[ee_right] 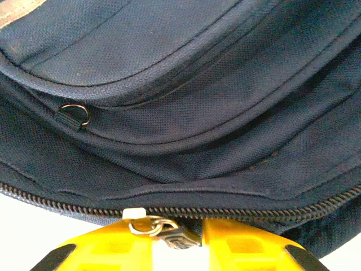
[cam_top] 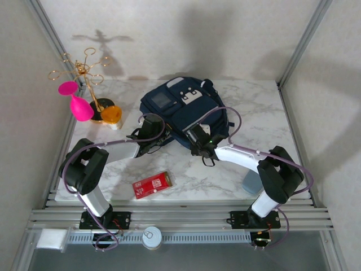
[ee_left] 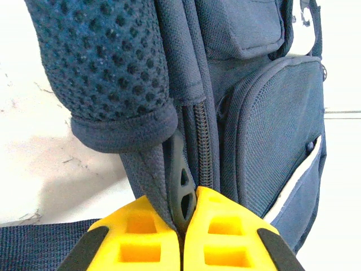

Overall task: Pack the student bag
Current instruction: Zip the student bag at the center of the table.

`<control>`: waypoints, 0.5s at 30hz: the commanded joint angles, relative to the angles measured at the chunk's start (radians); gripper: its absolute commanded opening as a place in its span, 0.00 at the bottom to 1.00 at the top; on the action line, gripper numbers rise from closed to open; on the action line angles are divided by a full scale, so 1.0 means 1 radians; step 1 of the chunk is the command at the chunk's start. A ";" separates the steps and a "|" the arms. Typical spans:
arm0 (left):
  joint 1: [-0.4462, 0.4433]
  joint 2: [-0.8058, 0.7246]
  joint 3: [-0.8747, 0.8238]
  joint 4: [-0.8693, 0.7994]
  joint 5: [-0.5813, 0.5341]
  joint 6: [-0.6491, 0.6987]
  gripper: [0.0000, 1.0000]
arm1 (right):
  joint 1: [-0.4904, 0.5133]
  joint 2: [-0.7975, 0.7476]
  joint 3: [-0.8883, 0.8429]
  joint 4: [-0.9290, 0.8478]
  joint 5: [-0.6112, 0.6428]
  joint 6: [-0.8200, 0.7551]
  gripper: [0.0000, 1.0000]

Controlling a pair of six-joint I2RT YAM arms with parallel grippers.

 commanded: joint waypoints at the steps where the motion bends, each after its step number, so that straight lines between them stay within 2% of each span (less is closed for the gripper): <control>1: -0.005 -0.057 0.009 0.047 -0.042 0.016 0.00 | -0.009 0.026 0.018 0.023 0.006 -0.053 0.25; 4: -0.005 -0.059 0.011 0.045 -0.044 0.017 0.00 | -0.015 0.005 0.003 0.039 0.009 -0.078 0.24; 9: -0.004 -0.055 0.024 0.027 -0.048 0.026 0.00 | -0.023 -0.061 -0.026 0.075 -0.052 -0.155 0.14; 15: 0.008 -0.066 0.026 0.022 -0.065 0.032 0.00 | -0.044 -0.105 -0.041 0.003 -0.028 -0.168 0.06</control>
